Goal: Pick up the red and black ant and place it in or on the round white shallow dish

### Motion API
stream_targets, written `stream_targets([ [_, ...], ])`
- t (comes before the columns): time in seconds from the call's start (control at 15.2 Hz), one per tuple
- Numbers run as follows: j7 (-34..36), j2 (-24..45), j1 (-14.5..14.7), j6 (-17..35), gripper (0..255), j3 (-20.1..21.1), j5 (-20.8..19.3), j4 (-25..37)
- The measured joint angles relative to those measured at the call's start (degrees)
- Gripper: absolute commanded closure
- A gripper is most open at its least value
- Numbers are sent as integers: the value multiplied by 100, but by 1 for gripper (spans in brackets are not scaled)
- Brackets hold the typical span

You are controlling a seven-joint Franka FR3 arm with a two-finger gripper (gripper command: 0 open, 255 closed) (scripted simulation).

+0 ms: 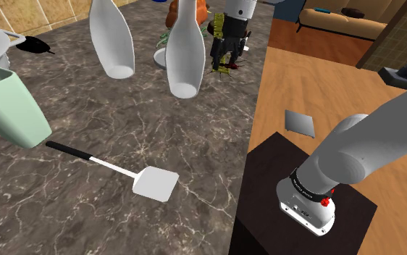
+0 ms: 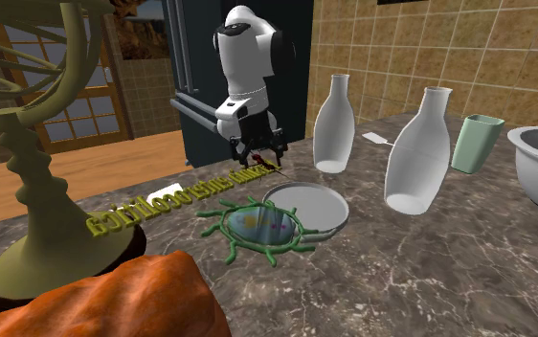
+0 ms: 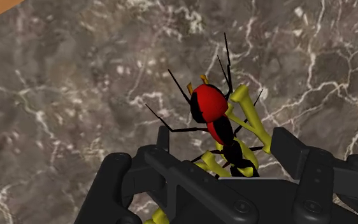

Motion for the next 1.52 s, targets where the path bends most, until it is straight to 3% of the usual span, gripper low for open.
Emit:
stream_targets([
  [0.99,161,66,-23,-1053,255,-4,-45,1025],
  [1.06,161,65,-23,-1054,0,-4,-45,1026],
  [1.12,161,65,-23,-1053,0,-4,-45,1025],
  [1.32,-550,-168,163,-1223,0,241,-807,883],
  [1.52,-722,-261,203,-1076,0,298,-998,624],
])
